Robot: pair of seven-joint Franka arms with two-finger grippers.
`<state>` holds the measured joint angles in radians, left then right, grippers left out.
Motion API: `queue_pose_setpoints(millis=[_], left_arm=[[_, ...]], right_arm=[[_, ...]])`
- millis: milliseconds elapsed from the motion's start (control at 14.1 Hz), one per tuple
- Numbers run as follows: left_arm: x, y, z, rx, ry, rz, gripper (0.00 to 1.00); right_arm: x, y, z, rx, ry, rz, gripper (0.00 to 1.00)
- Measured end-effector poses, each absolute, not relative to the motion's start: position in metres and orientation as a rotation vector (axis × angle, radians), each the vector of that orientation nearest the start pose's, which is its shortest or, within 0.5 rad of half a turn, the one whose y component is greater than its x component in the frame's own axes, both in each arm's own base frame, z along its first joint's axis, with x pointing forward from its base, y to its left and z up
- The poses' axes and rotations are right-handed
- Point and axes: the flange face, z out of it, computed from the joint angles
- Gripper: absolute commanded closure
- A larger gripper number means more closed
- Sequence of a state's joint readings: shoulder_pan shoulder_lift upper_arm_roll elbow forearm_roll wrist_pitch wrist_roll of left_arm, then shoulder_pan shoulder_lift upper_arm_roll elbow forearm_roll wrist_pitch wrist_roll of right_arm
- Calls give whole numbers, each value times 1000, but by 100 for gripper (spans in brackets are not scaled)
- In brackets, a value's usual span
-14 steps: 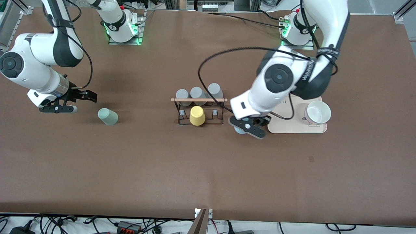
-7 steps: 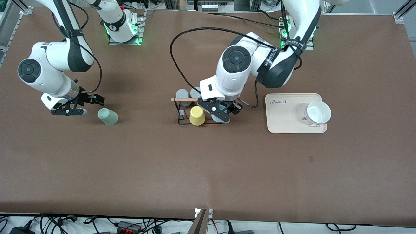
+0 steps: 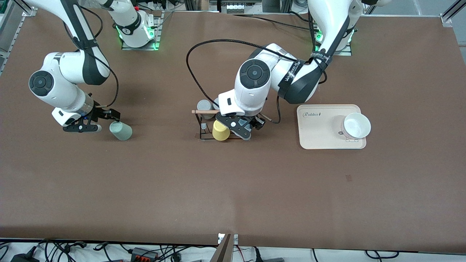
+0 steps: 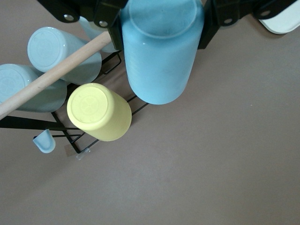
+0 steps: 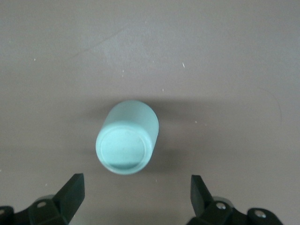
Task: Hang scattered cups on rack with three cups
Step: 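Hang the blue cup on the rack while the right gripper grasps the green cup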
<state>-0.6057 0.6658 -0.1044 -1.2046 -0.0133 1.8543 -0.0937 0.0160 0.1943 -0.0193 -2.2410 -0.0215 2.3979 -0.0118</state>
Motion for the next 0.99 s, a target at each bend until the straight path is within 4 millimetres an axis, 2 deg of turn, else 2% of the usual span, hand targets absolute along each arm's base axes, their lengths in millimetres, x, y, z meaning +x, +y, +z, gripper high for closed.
queue_pose_setpoints(millis=[354, 708, 991], left_arm=[[568, -472, 374, -3057, 944, 100, 68], [567, -474, 353, -3044, 945, 141, 64], [570, -477, 338, -3047, 944, 138, 63]], right_arm=[[541, 1, 254, -3158, -50, 42, 0], [541, 16, 240, -3156, -95, 51, 0], [542, 17, 229, -3156, -98, 35, 0]])
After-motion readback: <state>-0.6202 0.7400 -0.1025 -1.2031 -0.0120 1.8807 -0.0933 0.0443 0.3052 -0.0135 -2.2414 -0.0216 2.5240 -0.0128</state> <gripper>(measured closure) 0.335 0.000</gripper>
